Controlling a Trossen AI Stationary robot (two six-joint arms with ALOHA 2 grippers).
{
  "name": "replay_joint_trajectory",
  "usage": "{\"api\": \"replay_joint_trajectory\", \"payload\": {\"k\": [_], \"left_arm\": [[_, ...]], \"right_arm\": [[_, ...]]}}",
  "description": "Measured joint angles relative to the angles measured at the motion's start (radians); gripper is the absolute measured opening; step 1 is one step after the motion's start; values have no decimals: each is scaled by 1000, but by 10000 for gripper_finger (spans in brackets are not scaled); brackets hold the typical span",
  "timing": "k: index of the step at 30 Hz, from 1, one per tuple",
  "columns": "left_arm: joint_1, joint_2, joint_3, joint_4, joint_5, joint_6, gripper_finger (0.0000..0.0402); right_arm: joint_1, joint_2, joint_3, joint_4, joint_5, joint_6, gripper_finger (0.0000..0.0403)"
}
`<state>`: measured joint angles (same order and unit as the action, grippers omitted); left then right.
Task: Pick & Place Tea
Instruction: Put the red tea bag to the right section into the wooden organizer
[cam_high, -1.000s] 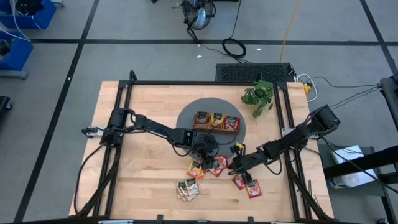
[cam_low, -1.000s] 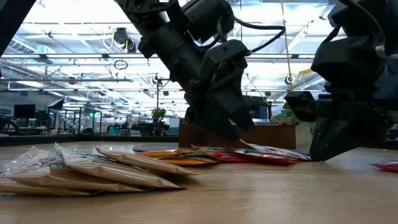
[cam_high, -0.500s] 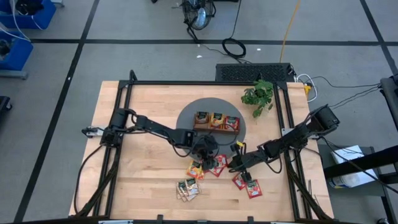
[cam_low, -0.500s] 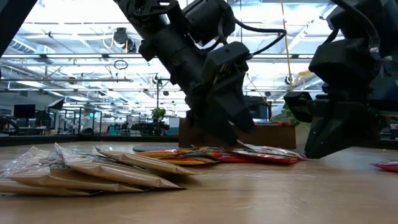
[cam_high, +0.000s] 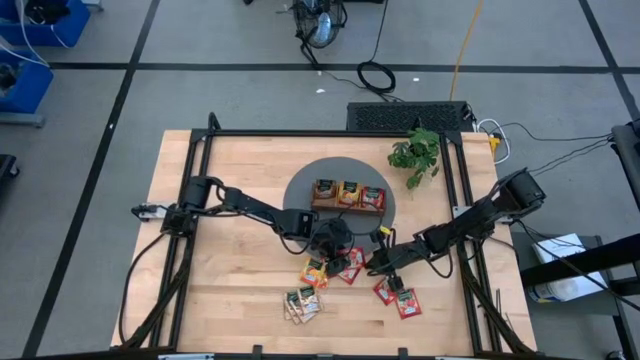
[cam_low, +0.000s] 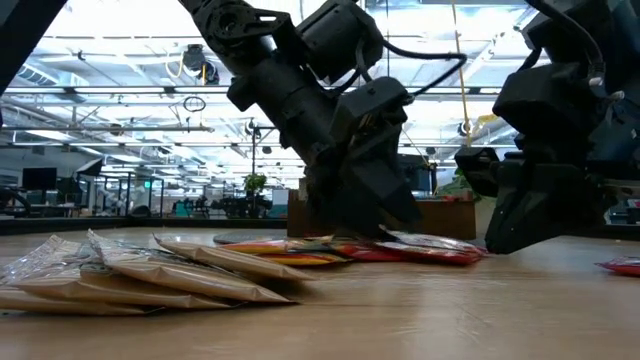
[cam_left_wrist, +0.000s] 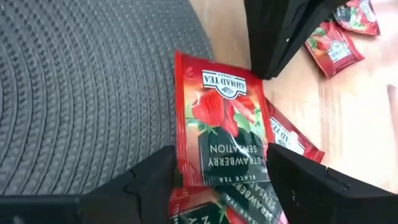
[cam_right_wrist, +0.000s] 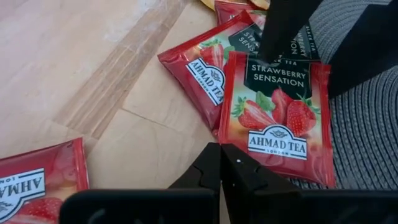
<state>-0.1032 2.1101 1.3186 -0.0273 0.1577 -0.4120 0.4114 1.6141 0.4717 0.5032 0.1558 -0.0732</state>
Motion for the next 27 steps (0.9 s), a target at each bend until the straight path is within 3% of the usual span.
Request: {"api": "replay_joint_trajectory", "payload": {"k": [4,12,22,27], "left_arm": [[0,0,0,22,-30,33,197],[0,0,0,29,-51,118,14],[0,-19,0,-1,-59,203,4],[-13,-90,27,-130,-78,297,3]], "right_arm": [[-3,41,0,43,1,1,0],[-19,119,3,135,5,2,0],[-16,84,1,121,35,1,0],[27,-7,-2,115,145,8,35]]}}
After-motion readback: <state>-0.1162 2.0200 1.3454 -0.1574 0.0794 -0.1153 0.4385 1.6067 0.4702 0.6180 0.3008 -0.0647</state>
